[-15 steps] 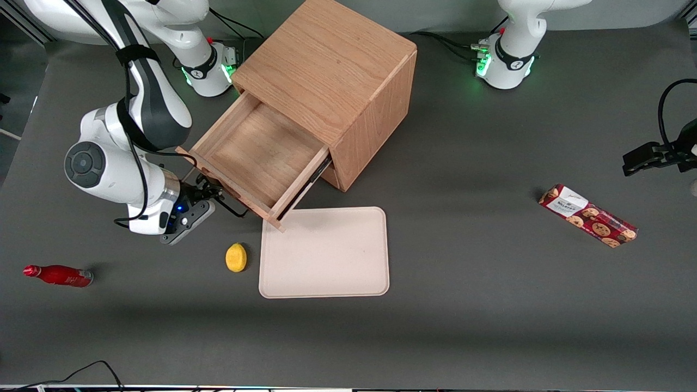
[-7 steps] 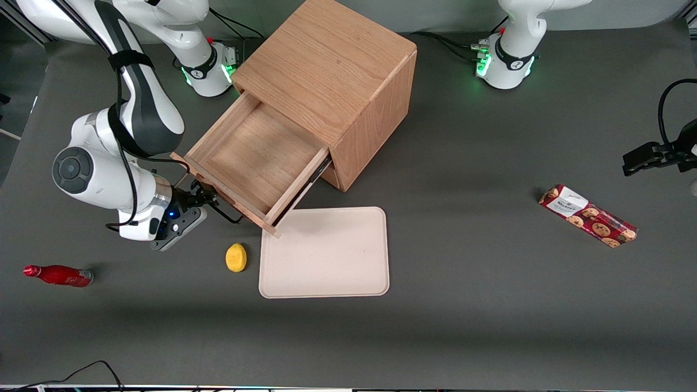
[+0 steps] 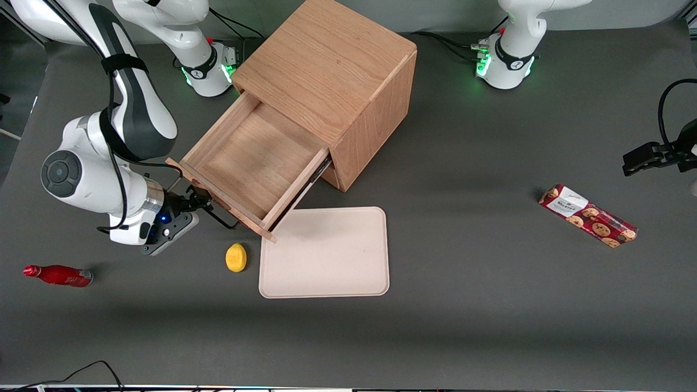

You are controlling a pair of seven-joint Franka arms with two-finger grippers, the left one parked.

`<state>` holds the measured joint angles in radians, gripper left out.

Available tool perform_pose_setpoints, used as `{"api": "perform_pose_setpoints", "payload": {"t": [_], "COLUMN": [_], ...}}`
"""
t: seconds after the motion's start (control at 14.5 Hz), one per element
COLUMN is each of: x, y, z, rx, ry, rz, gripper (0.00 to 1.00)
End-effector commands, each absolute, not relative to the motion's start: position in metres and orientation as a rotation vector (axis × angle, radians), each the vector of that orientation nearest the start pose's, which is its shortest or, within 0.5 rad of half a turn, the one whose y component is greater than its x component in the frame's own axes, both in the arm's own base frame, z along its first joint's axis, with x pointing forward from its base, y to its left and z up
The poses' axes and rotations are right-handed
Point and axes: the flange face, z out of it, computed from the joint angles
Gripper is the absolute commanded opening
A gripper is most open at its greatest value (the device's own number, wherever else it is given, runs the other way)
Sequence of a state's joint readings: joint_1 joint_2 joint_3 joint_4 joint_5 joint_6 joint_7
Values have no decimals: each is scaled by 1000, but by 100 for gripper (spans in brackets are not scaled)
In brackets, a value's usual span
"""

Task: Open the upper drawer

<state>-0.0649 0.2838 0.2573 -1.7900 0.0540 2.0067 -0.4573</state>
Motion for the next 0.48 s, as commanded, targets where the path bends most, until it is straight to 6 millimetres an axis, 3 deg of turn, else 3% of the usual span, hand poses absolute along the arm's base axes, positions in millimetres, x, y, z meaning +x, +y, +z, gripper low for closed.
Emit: {"api": "perform_pose_setpoints", "payload": {"t": [0.0,0.41], "x": [624,623], "y": [108,110], "z": [400,445], "rx": [-2879,-2883], "ry": [-945,-940], "rz": [27,28], "gripper": [100,100]}}
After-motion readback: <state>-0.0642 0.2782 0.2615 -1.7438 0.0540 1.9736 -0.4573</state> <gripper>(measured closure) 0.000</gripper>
